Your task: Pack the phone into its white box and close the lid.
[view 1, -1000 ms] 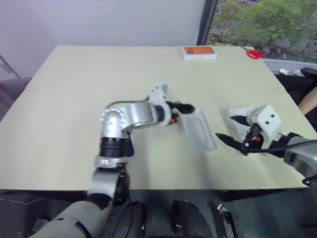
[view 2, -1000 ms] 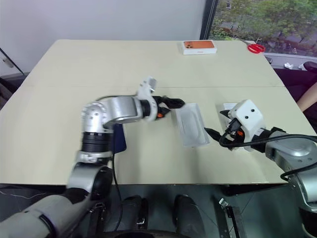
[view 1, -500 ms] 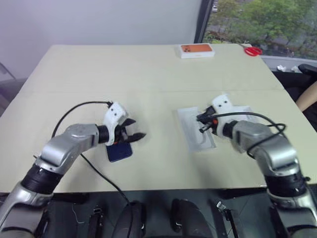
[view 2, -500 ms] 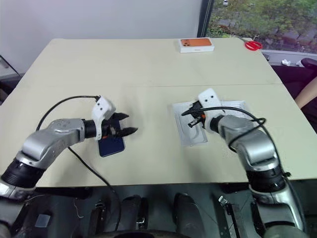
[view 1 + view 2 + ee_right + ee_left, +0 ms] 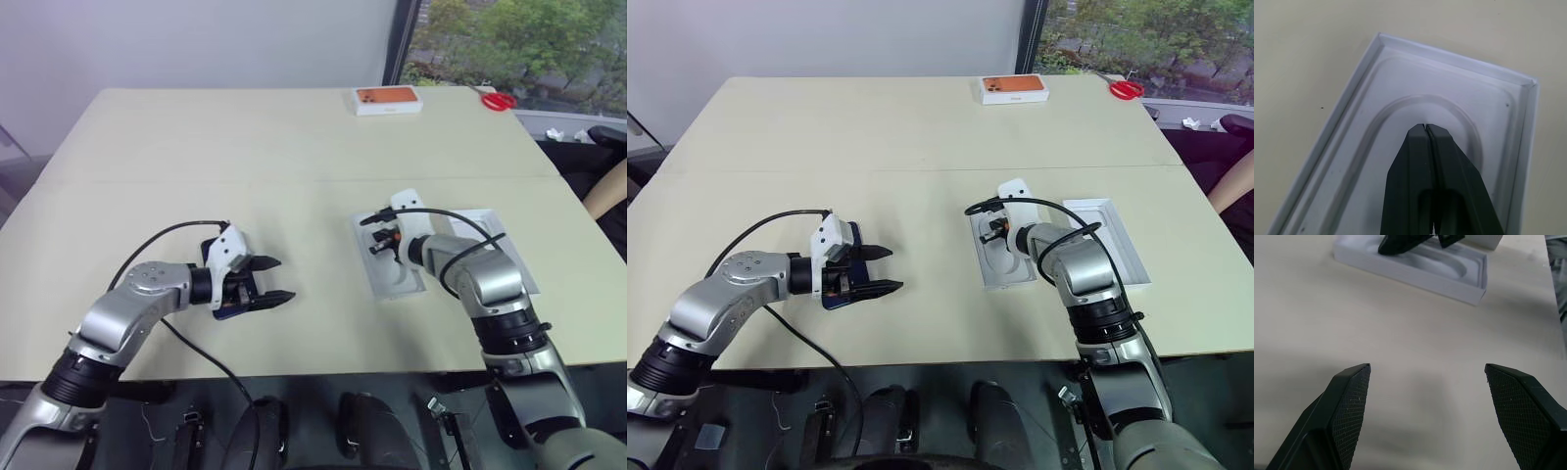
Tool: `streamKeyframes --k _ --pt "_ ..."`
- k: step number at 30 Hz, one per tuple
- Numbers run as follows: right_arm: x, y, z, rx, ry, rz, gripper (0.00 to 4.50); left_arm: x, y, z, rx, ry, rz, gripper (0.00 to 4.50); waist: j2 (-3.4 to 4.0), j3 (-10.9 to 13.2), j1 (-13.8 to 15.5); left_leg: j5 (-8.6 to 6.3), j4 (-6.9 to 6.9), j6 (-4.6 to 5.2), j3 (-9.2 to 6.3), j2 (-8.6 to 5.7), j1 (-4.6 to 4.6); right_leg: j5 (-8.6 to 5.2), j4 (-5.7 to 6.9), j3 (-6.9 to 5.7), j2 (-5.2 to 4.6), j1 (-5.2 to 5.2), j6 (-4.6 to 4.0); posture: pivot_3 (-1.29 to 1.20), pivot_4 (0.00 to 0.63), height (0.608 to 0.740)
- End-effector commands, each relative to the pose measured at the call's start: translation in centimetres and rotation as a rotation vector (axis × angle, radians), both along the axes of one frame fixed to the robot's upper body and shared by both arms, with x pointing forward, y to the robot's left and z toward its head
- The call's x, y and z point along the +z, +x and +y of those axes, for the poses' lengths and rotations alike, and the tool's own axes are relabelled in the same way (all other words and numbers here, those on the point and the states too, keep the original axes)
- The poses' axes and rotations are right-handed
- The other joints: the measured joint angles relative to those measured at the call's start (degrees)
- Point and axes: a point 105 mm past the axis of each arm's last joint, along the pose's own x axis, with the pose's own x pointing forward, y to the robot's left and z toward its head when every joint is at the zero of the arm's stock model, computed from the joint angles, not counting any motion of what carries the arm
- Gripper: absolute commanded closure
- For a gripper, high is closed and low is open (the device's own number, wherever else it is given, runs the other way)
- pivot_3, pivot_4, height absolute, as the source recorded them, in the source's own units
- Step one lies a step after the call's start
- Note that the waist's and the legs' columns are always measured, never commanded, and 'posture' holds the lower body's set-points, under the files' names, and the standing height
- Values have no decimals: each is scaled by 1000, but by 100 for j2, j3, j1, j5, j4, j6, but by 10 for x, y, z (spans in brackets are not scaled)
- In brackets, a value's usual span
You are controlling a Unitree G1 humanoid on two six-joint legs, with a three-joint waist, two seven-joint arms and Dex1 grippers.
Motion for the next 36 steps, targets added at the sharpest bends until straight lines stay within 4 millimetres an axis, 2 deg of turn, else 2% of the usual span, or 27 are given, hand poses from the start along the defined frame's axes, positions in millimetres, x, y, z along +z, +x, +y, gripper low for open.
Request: streamKeyframes --k 1,6,12,15,18,21,23,25,26,27,29,32,35,36 --pt "-5 -7 -1 24 -31 33 4476 11 0 1 2 -5 -49 553 0 0 2 0 0 0 -1 1 0 0 0 0 2 0 0 0 150 740" --pt "-4 -19 -3 60 -45 60 4476 14 2 4 22 -19 -52 553 0 0 6 0 0 0 -5 2 1 0 5 0 4 1 0 0 150 740" --pt "3 -47 -8 112 -62 78 4476 14 6 10 59 -18 -60 553 -2 -1 23 0 0 0 -6 2 1 0 6 0 4 1 1 0 150 740" --pt "4 -52 -8 127 -64 87 4476 14 6 10 60 -18 -61 553 -1 -1 19 0 0 0 -5 3 2 0 6 1 5 1 0 0 150 740" --pt "22 -51 -10 131 -91 -13 4476 18 12 18 118 -35 -73 553 -2 0 13 0 0 0 -5 4 3 -1 7 1 7 0 0 0 150 740" --pt "49 -55 10 234 -37 -102 4476 27 19 34 206 -84 -66 553 -1 1 -20 0 0 0 -5 7 1 0 8 2 10 -4 1 0 150 740" --pt "57 -63 28 321 -15 -127 4476 33 24 46 284 -128 -43 553 -1 1 -43 0 0 0 -6 10 1 0 9 1 14 -5 2 0 150 740" --pt "58 -66 33 348 -9 -131 4476 35 25 51 314 -145 -29 553 -1 1 -62 0 0 0 -9 12 2 0 11 0 15 -4 3 0 150 740" --pt "58 -67 48 386 7 -135 4476 36 31 67 420 -160 -6 553 -2 0 -65 0 0 0 -10 12 2 0 12 0 15 -4 3 0 150 740" --pt "56 -68 62 422 19 -134 4500 35 34 80 511 -168 25 40 -6 0 -84 0 0 0 -13 11 2 0 13 -3 13 -1 3 0 150 740" --pt "50 -70 85 481 24 -129 4500 33 36 102 656 -158 73 17 -6 0 -142 0 2 0 -12 11 3 1 18 0 13 -5 3 0 150 740" --pt "39 -65 101 500 8 -113 4500 27 37 119 797 -137 145 17 -7 0 -130 0 1 -1 -12 10 6 0 47 -1 11 -14 5 0 150 740" --pt "36 -62 104 503 4 -112 4500 26 37 123 842 -134 177 17 -8 0 -74 3 2 -7 -15 6 4 -1 54 -3 5 -17 5 0 150 740" --pt "30 -60 113 517 -8 -103 4500 20 35 132 895 -142 251 17 -10 -1 -81 5 2 -9 -15 2 4 -1 54 -3 1 -16 4 0 150 740"
